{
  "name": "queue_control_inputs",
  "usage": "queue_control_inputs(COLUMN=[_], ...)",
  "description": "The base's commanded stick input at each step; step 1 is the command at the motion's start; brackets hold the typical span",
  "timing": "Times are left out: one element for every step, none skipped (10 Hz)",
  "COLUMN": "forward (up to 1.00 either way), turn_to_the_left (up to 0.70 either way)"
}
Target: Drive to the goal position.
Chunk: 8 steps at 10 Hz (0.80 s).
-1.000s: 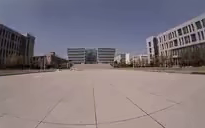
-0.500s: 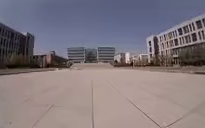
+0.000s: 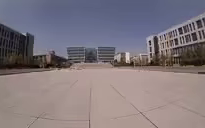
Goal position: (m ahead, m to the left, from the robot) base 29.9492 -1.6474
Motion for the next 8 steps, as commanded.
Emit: queue_control_inputs(forward=[0.7,0.7,0.7,0.7,0.7,0.7,0.7,0.7], turn_to_the_left=[0.0,0.0,0.0,0.0,0.0,0.0,0.0,0.0])
